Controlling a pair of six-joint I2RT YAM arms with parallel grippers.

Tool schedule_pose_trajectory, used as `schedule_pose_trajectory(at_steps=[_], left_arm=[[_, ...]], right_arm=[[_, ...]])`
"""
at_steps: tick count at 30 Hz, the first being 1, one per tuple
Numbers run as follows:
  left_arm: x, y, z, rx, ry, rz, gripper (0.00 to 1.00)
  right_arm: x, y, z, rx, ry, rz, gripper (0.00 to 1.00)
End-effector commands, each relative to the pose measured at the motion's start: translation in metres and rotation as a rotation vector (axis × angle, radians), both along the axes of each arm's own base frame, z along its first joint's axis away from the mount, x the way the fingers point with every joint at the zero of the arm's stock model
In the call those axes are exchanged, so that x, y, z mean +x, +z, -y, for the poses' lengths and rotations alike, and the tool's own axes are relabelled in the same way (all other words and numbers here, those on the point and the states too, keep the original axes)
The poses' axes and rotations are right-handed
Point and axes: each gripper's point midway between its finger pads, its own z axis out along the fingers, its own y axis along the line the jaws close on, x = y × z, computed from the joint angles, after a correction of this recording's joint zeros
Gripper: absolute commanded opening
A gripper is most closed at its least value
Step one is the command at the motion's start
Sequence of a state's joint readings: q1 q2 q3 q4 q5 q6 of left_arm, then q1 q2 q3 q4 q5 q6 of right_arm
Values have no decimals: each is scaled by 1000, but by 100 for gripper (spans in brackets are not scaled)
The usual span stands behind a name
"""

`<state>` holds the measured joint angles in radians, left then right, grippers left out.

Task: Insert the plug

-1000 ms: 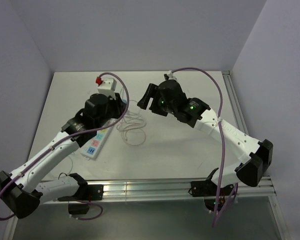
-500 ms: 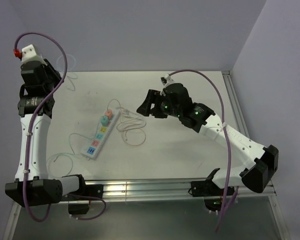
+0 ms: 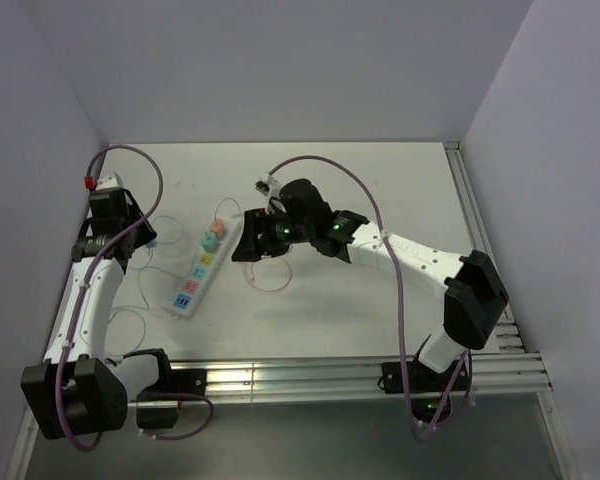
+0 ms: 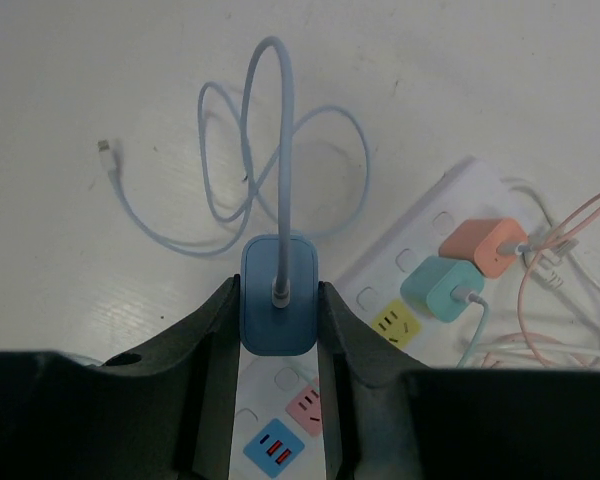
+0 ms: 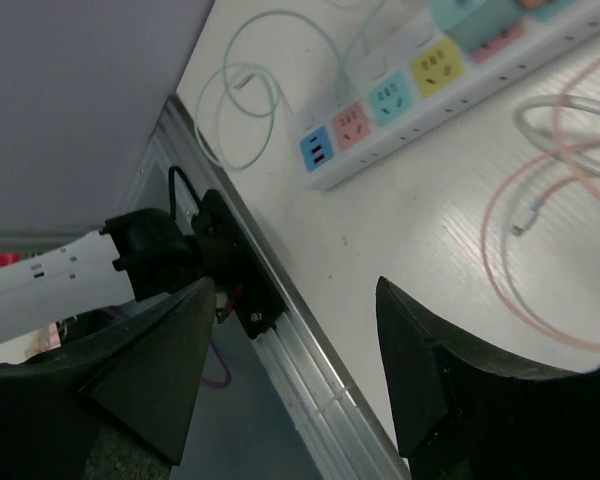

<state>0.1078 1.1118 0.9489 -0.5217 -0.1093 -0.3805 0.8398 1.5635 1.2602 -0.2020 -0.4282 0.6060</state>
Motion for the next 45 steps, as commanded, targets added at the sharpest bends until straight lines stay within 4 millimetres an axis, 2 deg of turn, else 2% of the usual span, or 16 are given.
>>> schedule_pose_trajectory(at_steps=[1,4,7,8,11,13,17,18,19,21,22,24,30,39,42,45], left_arm=[[-2,18,-4,-7,51,96,0],[-4,30,-12,12,95,122,0],[-5,44,-21,28,150,139,0],[-6,48,-24,30,170,144,0],[-7,68,-30,33,222,202,0],[-8,84,-30,28,229,249,0],[-8,101,-24,17,195,278,0],[-10,102,-23,17,184,279,0],[-10,105,-21,10,179,289,0],[-13,110,-17,2,159,316,0],[-13,108,-17,3,160,317,0],[-15,110,-19,15,167,322,0],[-9,113,-7,-20,101,338,0],[-3,106,23,-76,-82,329,0],[-4,96,26,-91,-93,307,0],[-6,89,21,-81,-63,299,0]], right_arm=[[-15,44,-39,118,165,149,73],[-21,47,-63,155,210,145,75],[-11,37,-84,173,151,93,75],[-5,21,-92,141,102,76,75],[14,-1,-108,94,-52,69,75],[20,-1,-120,124,-104,87,75],[33,-30,-136,71,-172,87,74],[36,-25,-142,82,-169,102,73],[38,-39,-145,52,-163,95,70],[44,-36,-153,52,-158,107,68],[44,-48,-155,27,-156,95,66],[51,-47,-159,31,-179,105,65],[56,-71,-157,-35,-195,90,56],[48,-79,-165,-20,-135,60,50],[48,-78,-168,13,-100,24,43],[53,-73,-170,63,-81,-15,28]])
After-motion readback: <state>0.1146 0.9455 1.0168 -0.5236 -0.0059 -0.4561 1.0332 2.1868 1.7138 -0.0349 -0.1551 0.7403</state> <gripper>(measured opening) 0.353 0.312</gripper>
